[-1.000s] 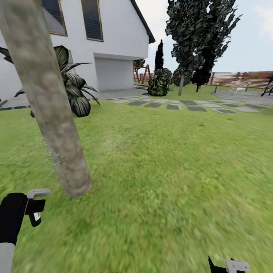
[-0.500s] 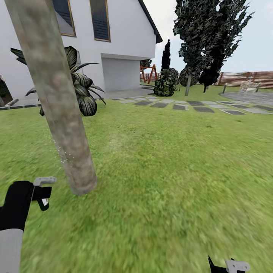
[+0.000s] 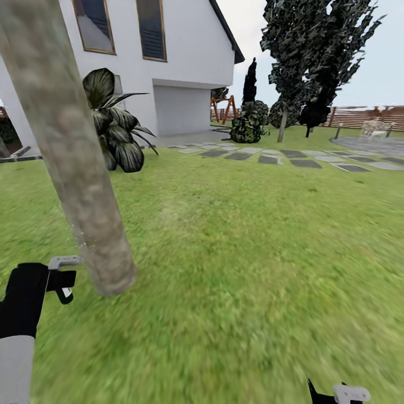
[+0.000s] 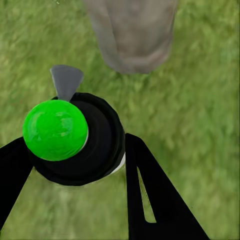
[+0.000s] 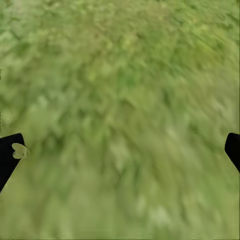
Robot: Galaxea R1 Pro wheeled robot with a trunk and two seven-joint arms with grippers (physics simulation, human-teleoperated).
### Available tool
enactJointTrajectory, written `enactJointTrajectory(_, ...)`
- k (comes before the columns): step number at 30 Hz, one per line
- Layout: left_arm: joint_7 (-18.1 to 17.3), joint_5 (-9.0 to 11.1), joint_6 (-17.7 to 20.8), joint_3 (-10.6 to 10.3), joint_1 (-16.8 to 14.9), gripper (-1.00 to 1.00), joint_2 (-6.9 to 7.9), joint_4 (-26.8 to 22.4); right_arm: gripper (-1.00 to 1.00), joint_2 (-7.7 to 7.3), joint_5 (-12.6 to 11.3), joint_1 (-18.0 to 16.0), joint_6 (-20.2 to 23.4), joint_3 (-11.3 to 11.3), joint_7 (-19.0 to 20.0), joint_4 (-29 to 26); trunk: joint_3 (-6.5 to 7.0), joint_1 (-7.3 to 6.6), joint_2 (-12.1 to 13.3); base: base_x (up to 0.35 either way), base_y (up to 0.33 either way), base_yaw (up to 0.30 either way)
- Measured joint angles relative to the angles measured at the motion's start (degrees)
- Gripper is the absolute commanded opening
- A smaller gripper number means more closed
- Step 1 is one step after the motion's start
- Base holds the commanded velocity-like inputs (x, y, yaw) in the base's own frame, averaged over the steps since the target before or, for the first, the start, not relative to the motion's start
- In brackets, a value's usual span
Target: In the garden, pick up the pesticide atomizer on the floor and spray pesticide onto both trees until each tree trunk is fully covered.
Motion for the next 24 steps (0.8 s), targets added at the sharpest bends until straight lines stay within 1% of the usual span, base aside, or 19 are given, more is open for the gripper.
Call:
enactJointTrajectory(3, -0.2, 0.0, 0.3, -0.2, -0.3, -1.00, -0.07, -1.7, 1.00, 0.00, 0.0, 0.0, 0.0, 0.0, 0.0, 0.0, 0.00, 0.00, 0.0, 0.332, -0.007, 0.234)
enactJointTrajectory(6, -0.5, 0.3, 0.5, -0.9, -1.2, -1.00, -0.18, -2.4, 1.00, 0.00, 0.1, 0.0, 0.0, 0.0, 0.0, 0.0, 0.00, 0.00, 0.0, 0.121, -0.001, 0.053)
enactJointTrajectory(7, -0.9, 0.9, 0.6, -1.9, -1.4, -1.00, -0.20, -3.0, 1.00, 0.00, 0.1, 0.0, 0.0, 0.0, 0.0, 0.0, 0.00, 0.00, 0.0, 0.018, 0.000, 0.008)
enactJointTrajectory(8, -1.2, 1.3, 0.6, -3.7, -1.6, -1.00, -0.21, -3.9, 1.00, 0.00, 0.1, 0.0, 0.0, 0.0, 0.0, 0.0, 0.00, 0.00, 0.0, 0.012, 0.000, 0.005)
enactJointTrajectory(10, -1.3, 1.3, 0.6, -5.7, -2.4, -1.00, -0.24, -4.6, 1.00, 0.00, 0.1, 0.0, 0.0, 0.0, 0.0, 0.0, 0.00, 0.00, 0.0, 0.006, 0.000, 0.002)
enactJointTrajectory(12, -1.4, 1.7, 1.1, -7.2, -5.5, -1.00, -0.60, -4.9, 1.00, 0.00, 0.0, 0.0, 0.0, 0.0, 0.0, 0.0, 0.01, 0.00, 0.0, 0.001, 0.000, 0.000)
enactJointTrajectory(14, -1.5, 1.5, 1.4, -7.4, -7.0, -1.00, -0.47, -4.9, 1.00, 0.00, 0.0, 0.0, 0.0, 0.0, 0.1, 0.0, 0.00, 0.00, 0.0, 0.000, 0.000, 0.000)
enactJointTrajectory(16, -1.6, 1.5, 1.5, -7.2, -7.3, -1.00, 0.02, -4.7, 1.00, 0.00, 0.0, 0.0, 0.0, 0.0, 0.0, 0.0, 0.00, 0.00, 0.0, 0.000, 0.000, 0.000)
enactJointTrajectory(18, -3.5, 1.4, 1.6, -6.8, -7.4, -1.00, 1.18, -4.4, 1.00, 0.00, 0.0, 0.0, 0.0, 0.0, 0.1, 0.0, 0.00, 0.00, 0.0, 0.000, 0.000, 0.000)
enactJointTrajectory(19, -5.2, 1.6, 1.6, -6.8, -7.2, -1.00, 1.81, -4.2, 1.00, 0.00, 0.0, 0.0, 0.0, 0.0, 0.1, 0.0, 0.00, 0.00, 0.0, 0.000, 0.000, 0.000)
enactJointTrajectory(22, -10.4, 1.2, 1.2, -6.7, -6.8, -1.00, 2.71, -4.0, 1.00, 0.00, 0.0, 0.0, 0.0, 0.0, 0.1, 0.0, 0.00, 0.00, 0.0, 0.000, 0.000, 0.057)
enactJointTrajectory(24, -11.0, 0.9, 1.1, -6.7, -6.7, -1.00, 2.96, -4.0, 1.00, 0.00, 0.0, 0.0, 0.0, 0.0, 0.1, 0.0, 0.00, 0.00, 0.0, 0.000, 0.000, 0.221)
